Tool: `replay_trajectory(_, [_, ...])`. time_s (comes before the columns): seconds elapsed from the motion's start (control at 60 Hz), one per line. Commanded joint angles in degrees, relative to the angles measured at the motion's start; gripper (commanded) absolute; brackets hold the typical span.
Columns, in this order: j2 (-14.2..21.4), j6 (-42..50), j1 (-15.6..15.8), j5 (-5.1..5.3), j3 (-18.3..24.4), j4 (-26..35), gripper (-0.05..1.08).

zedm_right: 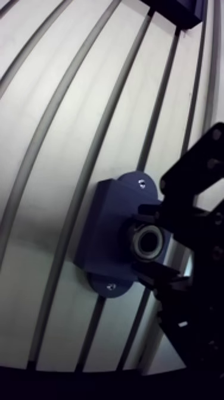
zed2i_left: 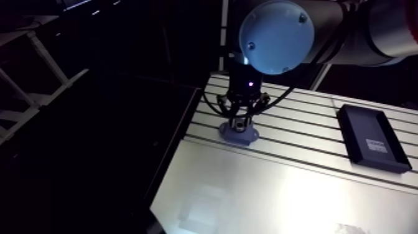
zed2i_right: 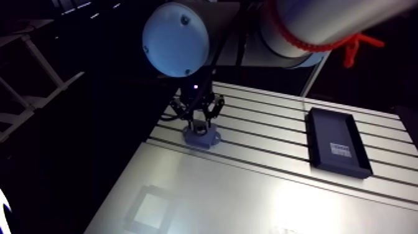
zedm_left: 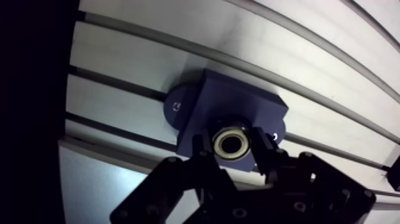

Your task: Pick up the bearing and press it into the housing until flush.

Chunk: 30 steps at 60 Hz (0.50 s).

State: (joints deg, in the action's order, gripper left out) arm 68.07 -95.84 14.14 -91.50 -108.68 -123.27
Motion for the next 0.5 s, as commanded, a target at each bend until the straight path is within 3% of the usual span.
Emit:
replay_trajectory(0.017, [-0.3, 0.0, 0.0, -0.04, -0.1, 0.0, 0.65])
replay_trajectory(0.5, [-0.6, -0.2, 0.0, -0.04, -0.3, -2.3, 0.65])
